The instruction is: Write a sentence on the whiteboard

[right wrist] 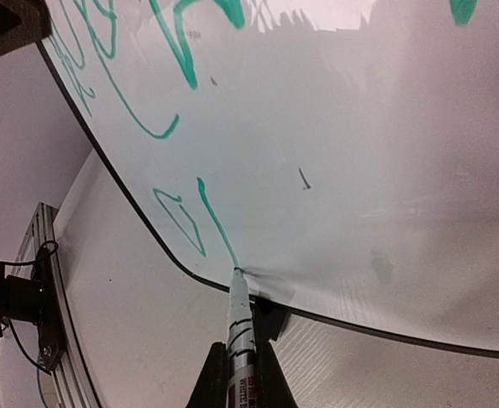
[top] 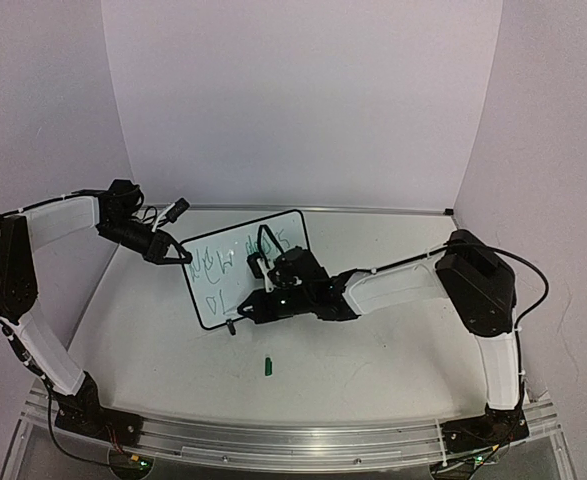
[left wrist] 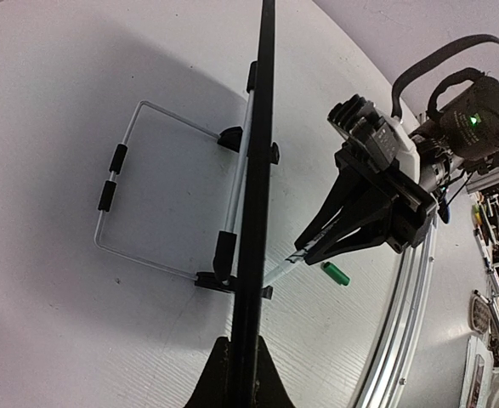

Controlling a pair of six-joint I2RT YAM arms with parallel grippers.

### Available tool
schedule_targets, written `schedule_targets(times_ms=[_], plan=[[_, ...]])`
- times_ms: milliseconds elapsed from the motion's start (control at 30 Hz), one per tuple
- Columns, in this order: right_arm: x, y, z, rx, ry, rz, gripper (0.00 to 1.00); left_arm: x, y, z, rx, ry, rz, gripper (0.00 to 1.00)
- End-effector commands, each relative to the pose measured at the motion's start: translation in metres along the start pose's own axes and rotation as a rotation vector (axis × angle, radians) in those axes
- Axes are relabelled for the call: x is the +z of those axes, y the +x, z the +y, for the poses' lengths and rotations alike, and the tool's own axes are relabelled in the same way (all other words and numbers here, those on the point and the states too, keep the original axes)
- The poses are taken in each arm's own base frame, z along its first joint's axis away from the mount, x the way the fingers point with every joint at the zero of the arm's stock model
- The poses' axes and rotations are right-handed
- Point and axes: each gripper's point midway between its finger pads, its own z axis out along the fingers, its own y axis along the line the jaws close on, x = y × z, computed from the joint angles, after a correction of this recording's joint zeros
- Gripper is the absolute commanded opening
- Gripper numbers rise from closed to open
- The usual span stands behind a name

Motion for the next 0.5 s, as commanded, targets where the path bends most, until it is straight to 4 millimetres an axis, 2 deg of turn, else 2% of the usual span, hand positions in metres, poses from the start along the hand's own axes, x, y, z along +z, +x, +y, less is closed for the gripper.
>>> schedule_targets(times_ms=[0, 133, 467], plan=[[0.007, 0.021, -0.007, 0.019, 0.016, 0.044, 0.00, -0.010, -0.004, 0.018, 0.031, -0.127, 0.017, 0.00], [0.000, 0.014, -0.003, 0.005, 0.019, 0.027, 0.00, -0.010, -0.004, 0.017, 0.032, -0.125, 0.017, 0.00], [-0.031, -0.030, 0.034, -0.053, -0.045, -0.077, 0.00, -0.011, -0.005, 0.017, 0.036, -0.128, 0.014, 0.00]])
